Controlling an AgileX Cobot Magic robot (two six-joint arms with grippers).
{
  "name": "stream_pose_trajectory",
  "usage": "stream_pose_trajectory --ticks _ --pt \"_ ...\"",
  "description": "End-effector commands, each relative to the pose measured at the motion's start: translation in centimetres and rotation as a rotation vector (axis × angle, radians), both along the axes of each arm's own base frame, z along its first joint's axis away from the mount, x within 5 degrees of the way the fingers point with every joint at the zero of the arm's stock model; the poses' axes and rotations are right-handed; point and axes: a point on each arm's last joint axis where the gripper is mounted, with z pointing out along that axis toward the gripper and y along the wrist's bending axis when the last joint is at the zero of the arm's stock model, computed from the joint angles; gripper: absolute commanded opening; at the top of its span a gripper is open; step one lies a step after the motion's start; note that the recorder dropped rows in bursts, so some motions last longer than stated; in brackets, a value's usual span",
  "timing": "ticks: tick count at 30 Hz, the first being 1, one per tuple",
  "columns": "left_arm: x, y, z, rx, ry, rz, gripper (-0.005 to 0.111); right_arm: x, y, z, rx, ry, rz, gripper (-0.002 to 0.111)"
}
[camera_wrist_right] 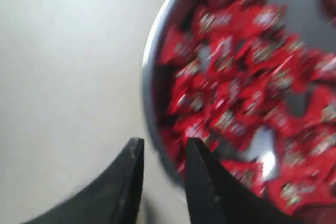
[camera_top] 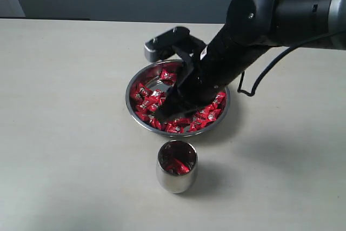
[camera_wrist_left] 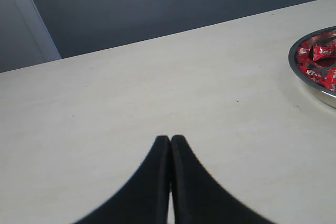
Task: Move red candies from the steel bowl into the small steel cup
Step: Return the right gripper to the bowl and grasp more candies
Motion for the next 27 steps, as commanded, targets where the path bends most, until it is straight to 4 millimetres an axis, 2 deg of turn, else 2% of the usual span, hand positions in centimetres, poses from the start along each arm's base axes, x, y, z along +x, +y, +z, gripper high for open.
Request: stream_pose_trajectory --ticks 1,4,9,11,14,15,20,27 --pt "0.0 0.0 0.1 -0.003 -0.013 0.000 0.000 3.4 0.9 0.6 0.105 -0.249 -0.165 0.028" --pt "0.0 0.0 0.1 -0.003 -0.013 0.000 0.000 4.9 1.8 -1.5 0.036 -0.252 -0.118 0.028" --pt "0.0 0.0 0.1 -0.003 -0.013 0.000 0.000 10.0 3.1 -2.9 0.006 -0.291 -0.123 0.029" --pt "0.0 0.0 0.1 -0.003 -0.013 0.000 0.000 11.0 3.3 -3.6 -0.013 -0.260 -0.123 0.035" --pt "0.0 0.0 0.1 -0.003 -0.013 0.000 0.000 12.4 3.4 -4.5 -0.043 -0.220 -0.122 0.050" --pt "0.0 0.0 0.1 -0.006 -0.012 -0.001 0.000 12.9 3.5 -4.8 -0.053 -0.226 -0.117 0.051" --pt "0.0 0.0 0.1 -0.006 -0.012 -0.001 0.000 14.3 3.9 -7.0 -0.100 -0.237 -0.125 0.047" --pt "0.0 0.0 0.1 -0.006 -0.012 -0.001 0.000 14.9 3.5 -9.2 -0.183 -0.251 -0.133 0.047"
